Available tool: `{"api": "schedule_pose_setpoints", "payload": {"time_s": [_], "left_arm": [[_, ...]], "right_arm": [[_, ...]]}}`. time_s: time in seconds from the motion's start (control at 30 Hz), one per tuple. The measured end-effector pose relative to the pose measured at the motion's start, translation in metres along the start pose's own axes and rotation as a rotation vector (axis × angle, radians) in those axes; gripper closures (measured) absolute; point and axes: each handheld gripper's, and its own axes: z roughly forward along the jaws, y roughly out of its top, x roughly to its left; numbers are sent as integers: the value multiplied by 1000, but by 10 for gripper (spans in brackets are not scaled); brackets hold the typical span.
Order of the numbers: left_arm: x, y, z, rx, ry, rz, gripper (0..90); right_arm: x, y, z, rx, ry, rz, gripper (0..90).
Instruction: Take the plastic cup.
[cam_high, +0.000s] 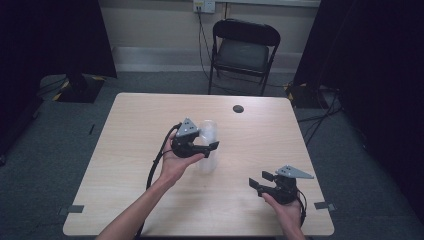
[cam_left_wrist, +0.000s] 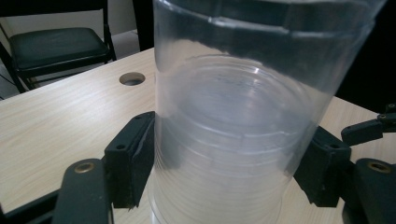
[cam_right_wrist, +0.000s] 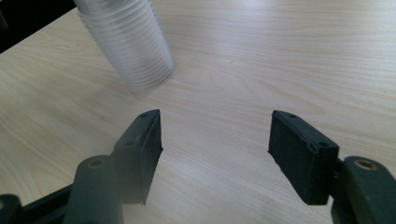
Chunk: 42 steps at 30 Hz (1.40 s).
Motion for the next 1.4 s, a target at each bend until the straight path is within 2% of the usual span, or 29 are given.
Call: {"api": "schedule_pose_setpoints", "payload": {"time_s": [0.2,0.23,0.47,0.67,0.8,0.97,1.17,1.3,1.4], "left_arm": [[-1,6,-1,-27,1,-18,301],[-1,7,-1,-24,2,-6,301],[-2,13,-4,-52,8,-5,306],[-2,15,-6,-75,11,-16,311],[-2,18,-9,-93,9,-23,315],[-5,23,-14,-104,18,-2,315],[-5,28,-21,-154,16,-21,319],[-3,31,-25,-169,7,-38,329],[-4,31,-27,-178,8,-23,333]], "right_arm": [[0,0,0,-4,-2,-1,339],[0,0,0,-1,-4,0,339],[1,0,1,-2,-1,-2,338],[0,0,0,-2,-3,-1,337],[1,0,1,-1,-3,-6,329],[1,0,2,-3,-5,-8,326],[2,0,1,-3,-5,-10,323],[1,0,2,0,-9,-8,312],[2,0,3,-1,-23,-17,298]]}}
